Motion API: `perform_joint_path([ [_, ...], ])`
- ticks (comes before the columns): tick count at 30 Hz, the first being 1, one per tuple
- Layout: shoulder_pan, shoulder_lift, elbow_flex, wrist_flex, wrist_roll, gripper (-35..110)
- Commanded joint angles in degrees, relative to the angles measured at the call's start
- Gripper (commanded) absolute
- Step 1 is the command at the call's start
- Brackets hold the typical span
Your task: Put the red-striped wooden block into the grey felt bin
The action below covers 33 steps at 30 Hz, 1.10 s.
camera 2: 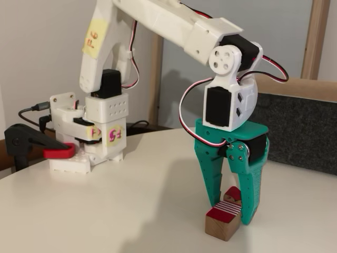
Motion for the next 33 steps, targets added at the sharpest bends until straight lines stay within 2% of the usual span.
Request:
perform_joint_path([
  [1, 1.4, 5.1, -0.6, -0.3, 0.2, 15],
  [11, 2.9, 11.0, -0.6, -0.3, -0.2, 13],
  [24, 4.0, 10.2, -0.1, -0.4, -0.8, 23],
  [33, 2.9, 9.6, -0.2, -7.0, -2.5, 23],
])
